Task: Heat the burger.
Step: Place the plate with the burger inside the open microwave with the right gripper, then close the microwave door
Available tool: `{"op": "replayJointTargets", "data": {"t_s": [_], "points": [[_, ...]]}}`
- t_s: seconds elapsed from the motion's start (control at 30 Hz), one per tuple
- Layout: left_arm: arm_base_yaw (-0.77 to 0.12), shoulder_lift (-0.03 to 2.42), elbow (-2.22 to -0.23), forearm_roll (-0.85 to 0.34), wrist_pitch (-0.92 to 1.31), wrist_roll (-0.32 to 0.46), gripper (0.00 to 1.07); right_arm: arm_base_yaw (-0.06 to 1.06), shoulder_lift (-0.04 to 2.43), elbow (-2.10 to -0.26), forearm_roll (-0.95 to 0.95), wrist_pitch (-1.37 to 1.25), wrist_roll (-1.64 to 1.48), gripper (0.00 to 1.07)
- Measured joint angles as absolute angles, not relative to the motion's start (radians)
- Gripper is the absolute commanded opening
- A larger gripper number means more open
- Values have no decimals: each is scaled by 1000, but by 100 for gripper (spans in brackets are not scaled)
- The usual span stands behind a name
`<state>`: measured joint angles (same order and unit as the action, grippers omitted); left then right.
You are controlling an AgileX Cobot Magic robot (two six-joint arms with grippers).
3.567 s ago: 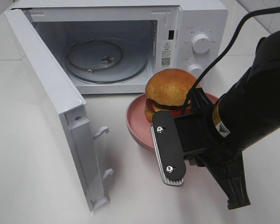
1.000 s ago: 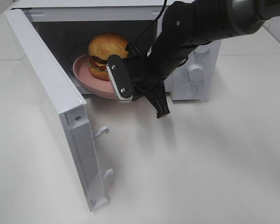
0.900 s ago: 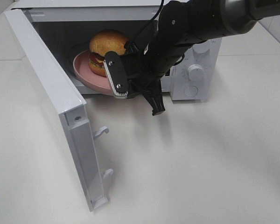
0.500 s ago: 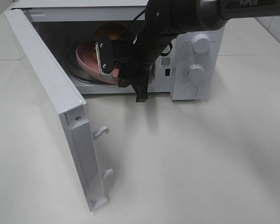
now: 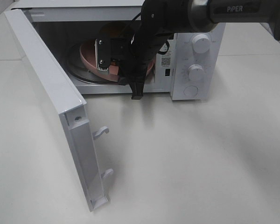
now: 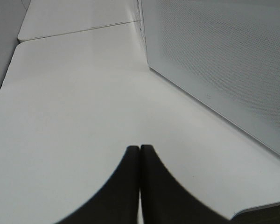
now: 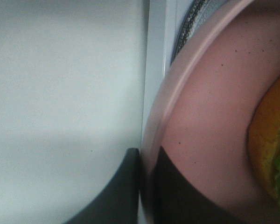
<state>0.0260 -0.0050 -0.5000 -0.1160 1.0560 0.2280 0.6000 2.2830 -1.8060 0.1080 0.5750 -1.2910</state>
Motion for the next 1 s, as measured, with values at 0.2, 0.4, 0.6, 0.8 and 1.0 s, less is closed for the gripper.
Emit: {"op": "replayJointTargets", "data": {"t_s": [0.2, 0.4, 0.6, 0.8, 1.0], "points": [[26, -5, -500, -116, 1056, 228, 0, 600, 2283, -1809, 104, 569, -1283, 16], [26, -5, -500, -116, 1056, 228, 0, 600, 2280, -1815, 103, 573, -1255, 42], [26, -5, -500, -116, 1056, 228, 0, 600, 2258, -1815, 103, 579, -1144, 56], [26, -5, -500, -116, 1056, 228, 0, 600, 2219, -1815, 105, 628, -1003, 67], [26, -5, -500, -116, 1056, 228, 0, 600, 2200, -1815, 105, 678, -754, 77]]}}
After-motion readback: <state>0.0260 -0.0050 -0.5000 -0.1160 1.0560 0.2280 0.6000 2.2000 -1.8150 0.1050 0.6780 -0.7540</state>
